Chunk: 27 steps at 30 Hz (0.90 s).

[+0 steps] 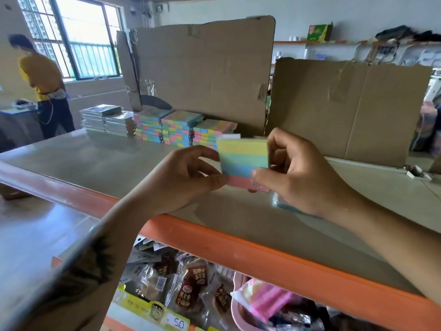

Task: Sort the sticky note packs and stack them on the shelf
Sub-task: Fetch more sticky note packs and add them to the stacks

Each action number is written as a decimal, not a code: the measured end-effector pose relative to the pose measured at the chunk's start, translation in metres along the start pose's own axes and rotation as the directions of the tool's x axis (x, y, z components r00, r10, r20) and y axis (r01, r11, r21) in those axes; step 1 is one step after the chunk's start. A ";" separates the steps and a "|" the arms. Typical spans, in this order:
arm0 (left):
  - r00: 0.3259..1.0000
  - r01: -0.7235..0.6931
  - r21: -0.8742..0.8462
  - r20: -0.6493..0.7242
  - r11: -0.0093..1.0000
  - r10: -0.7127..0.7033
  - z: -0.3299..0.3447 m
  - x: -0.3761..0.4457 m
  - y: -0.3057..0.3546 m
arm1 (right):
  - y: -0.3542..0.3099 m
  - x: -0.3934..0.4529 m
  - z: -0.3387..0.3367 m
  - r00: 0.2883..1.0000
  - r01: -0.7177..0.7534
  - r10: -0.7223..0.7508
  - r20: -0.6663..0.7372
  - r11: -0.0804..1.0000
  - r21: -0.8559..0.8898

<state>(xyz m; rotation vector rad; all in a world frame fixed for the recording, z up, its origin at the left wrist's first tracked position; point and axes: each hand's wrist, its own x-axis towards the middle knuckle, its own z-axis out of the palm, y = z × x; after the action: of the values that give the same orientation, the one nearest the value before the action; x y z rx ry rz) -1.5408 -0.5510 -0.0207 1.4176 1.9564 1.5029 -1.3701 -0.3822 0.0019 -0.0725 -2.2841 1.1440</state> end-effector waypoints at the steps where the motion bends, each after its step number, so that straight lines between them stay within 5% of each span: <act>1: 1.000 -0.011 0.012 0.015 1.000 0.011 0.000 0.000 0.000 | 0.001 0.000 0.000 1.000 -0.004 0.004 -0.003 1.000 0.020; 6: 0.993 -0.104 -0.033 0.055 0.994 0.105 -0.003 0.001 -0.001 | 0.006 -0.002 0.005 0.999 -0.035 0.032 0.026 0.995 0.092; 17: 0.988 -0.138 -0.096 -0.077 0.986 0.131 -0.007 0.001 -0.001 | 0.006 -0.011 0.012 0.972 0.128 -0.195 -0.130 0.907 -0.402; 21: 0.993 -0.104 -0.067 -0.057 0.992 0.100 -0.007 0.002 -0.003 | 0.001 -0.008 0.010 0.917 0.332 -0.393 0.071 0.652 -0.682; 27: 0.997 -0.076 0.039 -0.009 0.996 0.077 -0.004 -0.001 0.001 | 0.004 -0.005 0.014 0.899 0.400 -0.351 0.264 0.406 -0.822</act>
<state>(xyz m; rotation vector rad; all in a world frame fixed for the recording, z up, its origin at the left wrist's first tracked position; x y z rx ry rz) -1.5424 -0.5538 -0.0185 1.5198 1.9690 1.5158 -1.3736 -0.3913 -0.0096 0.0949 -2.4998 -0.3444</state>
